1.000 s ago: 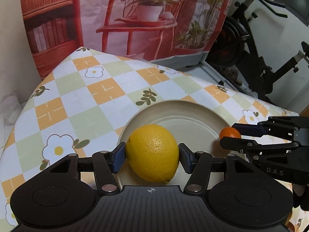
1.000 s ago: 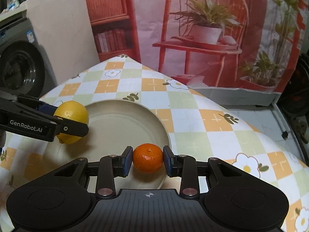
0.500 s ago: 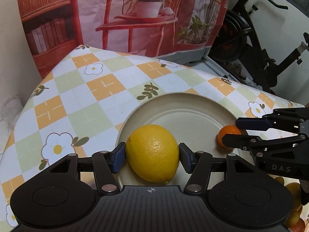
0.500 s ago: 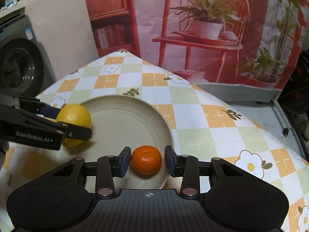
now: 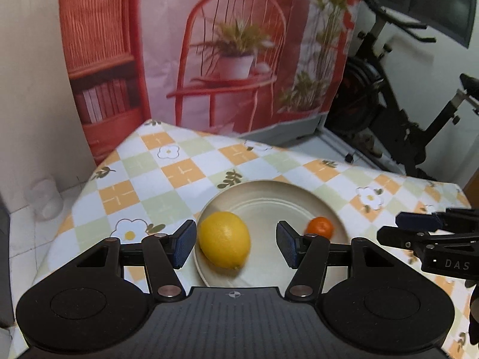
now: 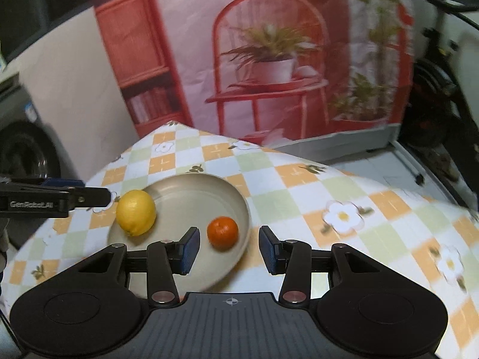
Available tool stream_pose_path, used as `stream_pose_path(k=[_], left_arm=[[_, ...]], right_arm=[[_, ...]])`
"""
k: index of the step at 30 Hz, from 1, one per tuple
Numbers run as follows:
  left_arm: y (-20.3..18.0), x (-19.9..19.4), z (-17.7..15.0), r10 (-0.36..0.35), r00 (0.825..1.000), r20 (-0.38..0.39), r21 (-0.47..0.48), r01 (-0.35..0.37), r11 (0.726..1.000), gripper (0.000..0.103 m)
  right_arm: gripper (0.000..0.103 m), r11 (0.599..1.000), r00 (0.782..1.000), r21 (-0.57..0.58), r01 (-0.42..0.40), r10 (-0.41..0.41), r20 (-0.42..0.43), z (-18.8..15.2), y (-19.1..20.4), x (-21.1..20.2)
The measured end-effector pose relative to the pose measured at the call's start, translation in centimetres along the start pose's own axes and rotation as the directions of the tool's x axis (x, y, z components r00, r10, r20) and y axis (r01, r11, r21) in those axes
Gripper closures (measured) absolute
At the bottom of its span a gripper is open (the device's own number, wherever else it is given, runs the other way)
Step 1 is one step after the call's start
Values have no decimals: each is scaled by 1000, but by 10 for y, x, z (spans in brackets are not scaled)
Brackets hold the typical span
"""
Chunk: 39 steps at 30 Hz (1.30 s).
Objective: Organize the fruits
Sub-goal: 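Lower lemon onto the beige plate with left tool while right tool places tangerine, then withdraw both open tools from the plate back to the fruit pile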
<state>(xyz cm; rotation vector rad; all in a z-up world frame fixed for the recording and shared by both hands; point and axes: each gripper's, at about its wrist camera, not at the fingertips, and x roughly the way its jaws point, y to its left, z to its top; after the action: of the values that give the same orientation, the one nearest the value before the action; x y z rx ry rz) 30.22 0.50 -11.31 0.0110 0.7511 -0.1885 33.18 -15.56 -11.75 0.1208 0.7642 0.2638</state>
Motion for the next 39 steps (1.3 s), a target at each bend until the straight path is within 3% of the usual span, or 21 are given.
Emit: stream_pose_path(k=[5,15,33,39], left_arm=[[-12,-29,-21,9,999,40,7,-10,1000,41],[-36,-65,-62,38,991,132,31,-43,999,41],[-48,-57,-92,-32,997,76,44,28,999,37],[-57,-51,-99,-10,997,73,70,5,998,36]], right_arm=[[59,997,997,76,31,-36,68,-25,-8,-48],[59,984,984,143,108,-126,122,-64,-36,-109],[53,987,989,98,129,-135,54,-103,-43,-112],[53,988,992,93,124,-127,22,-110,-46,-106]])
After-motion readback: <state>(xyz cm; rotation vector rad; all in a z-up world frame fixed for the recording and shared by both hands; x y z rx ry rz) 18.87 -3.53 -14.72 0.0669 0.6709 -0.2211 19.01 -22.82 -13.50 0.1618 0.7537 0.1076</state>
